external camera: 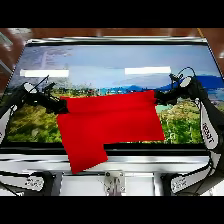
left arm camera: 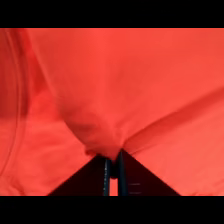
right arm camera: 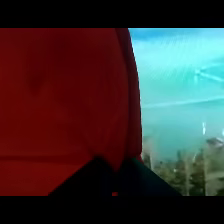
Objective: Fold the shirts.
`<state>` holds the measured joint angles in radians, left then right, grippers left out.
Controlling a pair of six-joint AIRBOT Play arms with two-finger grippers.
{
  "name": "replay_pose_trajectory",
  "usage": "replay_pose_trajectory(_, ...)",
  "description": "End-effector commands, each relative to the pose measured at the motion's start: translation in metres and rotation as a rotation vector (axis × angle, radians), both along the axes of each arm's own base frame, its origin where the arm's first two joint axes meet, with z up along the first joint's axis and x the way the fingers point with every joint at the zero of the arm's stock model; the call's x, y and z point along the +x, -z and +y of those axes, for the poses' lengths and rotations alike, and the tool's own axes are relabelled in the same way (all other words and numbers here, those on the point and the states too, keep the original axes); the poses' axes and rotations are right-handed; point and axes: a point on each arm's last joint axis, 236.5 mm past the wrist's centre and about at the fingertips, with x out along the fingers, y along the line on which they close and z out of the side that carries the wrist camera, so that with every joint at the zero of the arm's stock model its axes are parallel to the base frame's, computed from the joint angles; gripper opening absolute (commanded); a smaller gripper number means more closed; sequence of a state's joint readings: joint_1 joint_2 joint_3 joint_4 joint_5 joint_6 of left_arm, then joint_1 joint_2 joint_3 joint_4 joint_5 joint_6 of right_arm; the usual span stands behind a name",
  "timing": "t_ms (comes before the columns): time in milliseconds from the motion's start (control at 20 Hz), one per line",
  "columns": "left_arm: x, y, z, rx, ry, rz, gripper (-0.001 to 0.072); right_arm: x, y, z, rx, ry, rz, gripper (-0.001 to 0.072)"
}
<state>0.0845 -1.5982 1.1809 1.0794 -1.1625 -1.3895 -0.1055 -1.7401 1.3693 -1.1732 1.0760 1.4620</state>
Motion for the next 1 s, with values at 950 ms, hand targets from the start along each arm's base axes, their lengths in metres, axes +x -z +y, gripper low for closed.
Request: replay_pose_trajectory(950, -0.215, 0.041, 0.003, -0.152, -0.342, 0.235, 0.0692, -0.163, -0.038, -0.076, 0.193, 0.156, 0.254, 0.0594)
